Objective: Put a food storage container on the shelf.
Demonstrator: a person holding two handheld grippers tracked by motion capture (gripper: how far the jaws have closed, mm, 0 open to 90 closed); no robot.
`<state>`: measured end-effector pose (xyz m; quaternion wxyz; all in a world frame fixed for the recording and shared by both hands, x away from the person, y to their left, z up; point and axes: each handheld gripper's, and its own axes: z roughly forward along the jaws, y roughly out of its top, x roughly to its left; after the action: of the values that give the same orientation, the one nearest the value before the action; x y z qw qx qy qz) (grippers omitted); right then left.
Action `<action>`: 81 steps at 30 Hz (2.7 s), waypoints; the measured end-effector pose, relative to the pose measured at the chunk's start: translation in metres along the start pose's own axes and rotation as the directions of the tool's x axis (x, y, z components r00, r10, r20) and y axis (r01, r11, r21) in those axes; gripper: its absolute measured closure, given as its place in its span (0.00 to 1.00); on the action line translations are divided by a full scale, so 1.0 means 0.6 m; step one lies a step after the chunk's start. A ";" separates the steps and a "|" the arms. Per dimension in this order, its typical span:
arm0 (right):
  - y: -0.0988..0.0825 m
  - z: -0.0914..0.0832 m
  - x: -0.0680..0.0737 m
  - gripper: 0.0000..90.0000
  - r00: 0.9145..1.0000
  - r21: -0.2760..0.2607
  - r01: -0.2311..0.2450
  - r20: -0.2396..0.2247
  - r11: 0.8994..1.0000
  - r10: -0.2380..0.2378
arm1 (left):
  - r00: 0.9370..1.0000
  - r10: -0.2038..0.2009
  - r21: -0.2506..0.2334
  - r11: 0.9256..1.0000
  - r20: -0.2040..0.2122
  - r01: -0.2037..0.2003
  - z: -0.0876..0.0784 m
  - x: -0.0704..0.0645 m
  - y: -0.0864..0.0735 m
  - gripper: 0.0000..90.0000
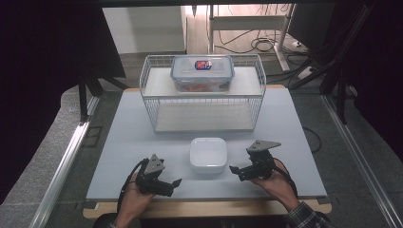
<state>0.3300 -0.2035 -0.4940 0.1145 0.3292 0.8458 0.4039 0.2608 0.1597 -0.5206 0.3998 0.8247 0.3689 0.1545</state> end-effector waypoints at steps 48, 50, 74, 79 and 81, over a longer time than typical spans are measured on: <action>0.076 0.059 -0.007 0.21 0.989 0.105 -0.052 -0.131 0.993 0.066 | 0.937 -0.173 0.031 0.985 0.303 0.172 0.115 0.039 0.115 0.13; 0.073 0.060 -0.008 0.25 0.977 0.129 -0.085 -0.185 0.988 0.108 | 0.929 -0.176 0.056 0.984 0.326 0.167 0.112 0.037 0.113 0.17; 0.063 0.010 0.007 0.87 0.962 0.099 -0.209 -0.157 0.973 0.222 | 0.921 -0.306 -0.003 0.949 0.241 0.316 0.052 0.041 0.095 0.85; 0.056 0.015 0.004 0.85 0.952 0.047 -0.260 -0.152 0.965 0.264 | 0.918 -0.317 0.002 0.945 0.236 0.326 0.051 0.039 0.095 0.85; 0.055 0.017 0.005 0.84 0.953 0.035 -0.263 -0.146 0.964 0.265 | 0.915 -0.327 -0.002 0.942 0.235 0.337 0.050 0.037 0.093 0.85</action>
<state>0.3480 -0.1803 -0.4754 -0.0066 0.4089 0.8033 0.4329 0.3193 0.1368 -0.4973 0.4779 0.7538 0.4509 -0.0049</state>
